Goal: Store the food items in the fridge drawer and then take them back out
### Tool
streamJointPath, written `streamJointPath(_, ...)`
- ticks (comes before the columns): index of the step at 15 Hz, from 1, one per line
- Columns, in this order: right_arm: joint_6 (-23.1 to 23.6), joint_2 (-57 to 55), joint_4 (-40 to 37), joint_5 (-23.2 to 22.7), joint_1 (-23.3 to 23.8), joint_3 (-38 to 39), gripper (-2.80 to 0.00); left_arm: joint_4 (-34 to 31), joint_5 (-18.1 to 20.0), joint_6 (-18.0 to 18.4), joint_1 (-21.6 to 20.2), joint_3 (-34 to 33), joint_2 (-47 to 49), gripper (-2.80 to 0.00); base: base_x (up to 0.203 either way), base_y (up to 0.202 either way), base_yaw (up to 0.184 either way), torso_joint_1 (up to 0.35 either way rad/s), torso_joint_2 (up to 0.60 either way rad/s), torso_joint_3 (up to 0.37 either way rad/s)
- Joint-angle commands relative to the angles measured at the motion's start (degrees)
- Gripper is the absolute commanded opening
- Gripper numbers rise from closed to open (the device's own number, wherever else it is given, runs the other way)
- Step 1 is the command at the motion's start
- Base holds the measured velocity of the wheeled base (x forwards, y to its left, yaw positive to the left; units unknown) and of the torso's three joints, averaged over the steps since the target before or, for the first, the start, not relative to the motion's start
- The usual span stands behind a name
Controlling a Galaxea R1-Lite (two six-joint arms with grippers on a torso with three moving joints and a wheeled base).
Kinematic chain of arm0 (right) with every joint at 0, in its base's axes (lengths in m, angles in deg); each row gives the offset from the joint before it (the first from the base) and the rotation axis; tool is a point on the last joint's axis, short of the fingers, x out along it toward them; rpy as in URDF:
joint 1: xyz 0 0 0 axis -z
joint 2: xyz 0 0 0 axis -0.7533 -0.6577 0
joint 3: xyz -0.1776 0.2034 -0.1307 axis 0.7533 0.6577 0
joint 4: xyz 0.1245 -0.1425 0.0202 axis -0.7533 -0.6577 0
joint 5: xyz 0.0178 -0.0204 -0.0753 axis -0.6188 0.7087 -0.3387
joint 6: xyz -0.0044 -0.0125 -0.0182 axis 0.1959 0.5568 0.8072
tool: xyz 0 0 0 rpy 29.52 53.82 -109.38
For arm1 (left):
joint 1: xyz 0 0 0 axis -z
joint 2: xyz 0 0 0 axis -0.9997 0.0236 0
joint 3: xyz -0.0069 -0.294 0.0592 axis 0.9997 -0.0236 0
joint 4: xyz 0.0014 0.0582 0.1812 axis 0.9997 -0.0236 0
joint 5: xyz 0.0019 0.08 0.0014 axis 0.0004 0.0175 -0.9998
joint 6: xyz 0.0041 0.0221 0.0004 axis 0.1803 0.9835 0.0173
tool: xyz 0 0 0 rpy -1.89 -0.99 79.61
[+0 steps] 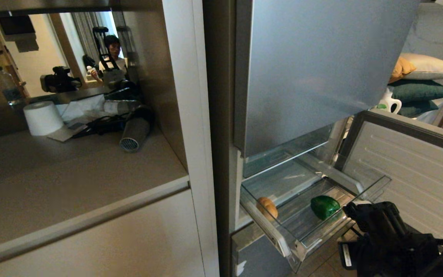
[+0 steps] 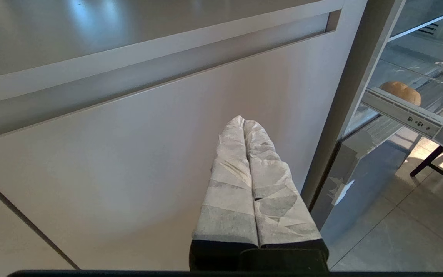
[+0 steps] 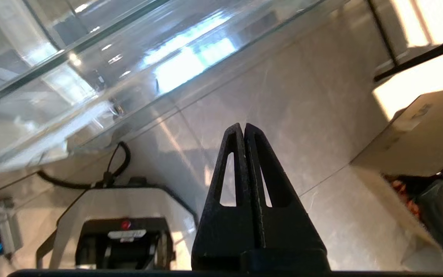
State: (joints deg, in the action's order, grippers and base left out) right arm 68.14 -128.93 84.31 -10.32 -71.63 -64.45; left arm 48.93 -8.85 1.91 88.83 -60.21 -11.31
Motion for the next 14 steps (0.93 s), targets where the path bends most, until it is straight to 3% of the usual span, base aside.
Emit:
streamJointPath(1, -0.1, -4.9, 0.2, -0.5, 0.8, -1.4, -2.8, 0.0, 0.0, 0.0, 0.0, -0.5, 0.0, -2.8, 0.0, 0.0, 0.0, 0.0, 0.0, 0.0)
streamJointPath(10, 1.2, -17.7, 8.2, -1.5, 2.9, -10.0, -2.8, 0.0, 0.0, 0.0, 0.0, -0.6, 0.0, -2.8, 0.0, 0.0, 0.0, 0.0, 0.0, 0.0)
streamJointPath(14, 6.2, -23.9, 16.3, -3.0, 4.5, -14.1, -2.8, 0.0, 0.0, 0.0, 0.0, -0.6, 0.0, -2.8, 0.0, 0.0, 0.0, 0.0, 0.0, 0.0)
